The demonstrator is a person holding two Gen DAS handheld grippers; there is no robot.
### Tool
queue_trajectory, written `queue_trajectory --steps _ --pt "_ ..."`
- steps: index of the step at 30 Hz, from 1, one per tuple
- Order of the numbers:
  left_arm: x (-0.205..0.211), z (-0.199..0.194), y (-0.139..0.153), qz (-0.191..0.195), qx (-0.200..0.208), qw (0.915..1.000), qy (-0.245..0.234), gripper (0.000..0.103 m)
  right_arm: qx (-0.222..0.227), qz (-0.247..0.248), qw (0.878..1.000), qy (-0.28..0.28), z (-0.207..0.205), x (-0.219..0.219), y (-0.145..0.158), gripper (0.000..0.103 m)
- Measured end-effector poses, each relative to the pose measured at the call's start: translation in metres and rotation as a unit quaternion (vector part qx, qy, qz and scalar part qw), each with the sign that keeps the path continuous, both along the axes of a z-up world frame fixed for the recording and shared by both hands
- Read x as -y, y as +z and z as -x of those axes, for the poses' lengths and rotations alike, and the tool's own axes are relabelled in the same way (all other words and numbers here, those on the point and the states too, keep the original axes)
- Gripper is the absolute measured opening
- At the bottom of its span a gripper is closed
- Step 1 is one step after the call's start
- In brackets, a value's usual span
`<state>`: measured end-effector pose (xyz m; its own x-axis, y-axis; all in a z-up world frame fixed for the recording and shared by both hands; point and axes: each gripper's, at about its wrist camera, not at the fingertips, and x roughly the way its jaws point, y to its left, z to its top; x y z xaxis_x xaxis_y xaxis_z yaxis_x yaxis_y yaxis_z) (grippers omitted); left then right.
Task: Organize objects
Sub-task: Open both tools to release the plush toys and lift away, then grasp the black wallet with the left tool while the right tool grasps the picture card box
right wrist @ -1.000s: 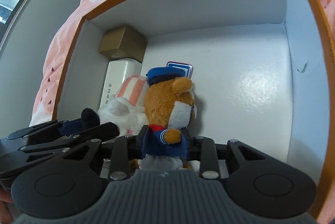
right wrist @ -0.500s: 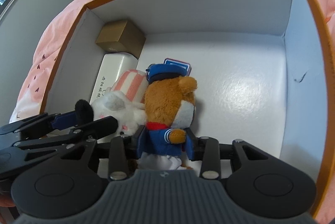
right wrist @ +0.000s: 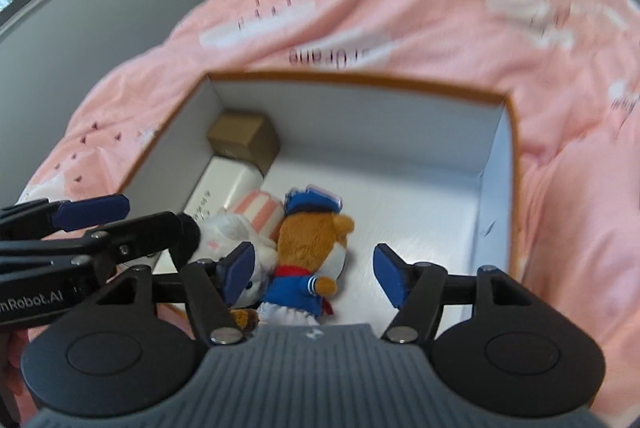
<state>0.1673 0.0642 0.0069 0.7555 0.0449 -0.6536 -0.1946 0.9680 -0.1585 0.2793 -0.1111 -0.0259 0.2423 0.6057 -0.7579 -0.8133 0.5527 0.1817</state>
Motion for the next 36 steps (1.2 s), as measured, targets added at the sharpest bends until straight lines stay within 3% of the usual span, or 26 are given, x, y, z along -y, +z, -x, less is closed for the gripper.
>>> queue_trajectory --steps 2,8,17,20,25,36 --pt "0.009 0.009 0.008 -0.019 0.023 0.9995 -0.005 0.085 0.020 -0.020 1.000 -0.001 0.007 0.011 0.011 0.077" --pt "0.030 0.032 0.021 -0.043 0.060 0.9972 -0.012 0.085 0.073 -0.061 0.995 -0.011 0.026 0.049 0.035 0.083" --pt "0.046 0.058 0.014 -0.015 0.065 0.9973 -0.033 0.085 0.115 -0.070 0.990 -0.031 0.056 0.102 0.034 0.091" --pt "0.048 0.065 0.004 -0.007 0.048 0.9982 -0.035 0.085 0.104 -0.056 0.992 -0.039 0.058 0.115 0.026 0.091" --pt "0.051 0.067 -0.019 0.035 -0.005 0.9974 -0.063 0.083 0.041 -0.019 0.996 -0.072 0.050 0.139 0.009 0.090" --pt "0.075 0.064 -0.056 0.059 -0.100 0.9842 -0.134 0.067 -0.066 0.037 0.994 -0.077 0.052 0.156 -0.033 0.060"
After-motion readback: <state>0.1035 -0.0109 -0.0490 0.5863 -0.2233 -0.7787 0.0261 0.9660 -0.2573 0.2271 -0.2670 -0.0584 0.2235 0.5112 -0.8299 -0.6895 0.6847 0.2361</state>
